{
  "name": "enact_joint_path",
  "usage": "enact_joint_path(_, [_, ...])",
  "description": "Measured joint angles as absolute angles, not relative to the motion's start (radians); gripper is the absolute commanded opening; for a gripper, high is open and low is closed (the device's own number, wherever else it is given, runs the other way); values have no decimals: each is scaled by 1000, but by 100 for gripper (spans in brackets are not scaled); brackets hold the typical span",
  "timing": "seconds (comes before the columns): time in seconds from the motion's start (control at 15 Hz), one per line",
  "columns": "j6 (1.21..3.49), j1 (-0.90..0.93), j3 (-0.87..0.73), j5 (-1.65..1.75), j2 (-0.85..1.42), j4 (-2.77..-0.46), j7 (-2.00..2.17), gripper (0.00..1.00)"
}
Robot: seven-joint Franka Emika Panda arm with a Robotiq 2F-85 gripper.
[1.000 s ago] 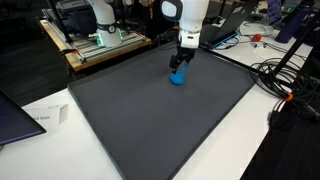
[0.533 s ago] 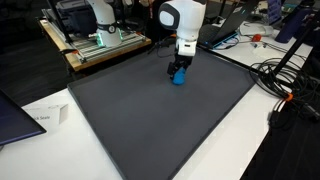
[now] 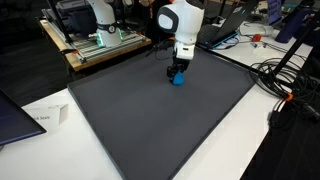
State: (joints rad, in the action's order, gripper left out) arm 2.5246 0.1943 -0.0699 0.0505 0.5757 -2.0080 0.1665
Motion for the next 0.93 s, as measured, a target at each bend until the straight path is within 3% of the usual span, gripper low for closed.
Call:
enact_joint_path(0.33, [2525,194,-77,69,574,-2008,167,4])
enact_joint_path(0.93, [2392,193,-61,69,438,-2015,166,0])
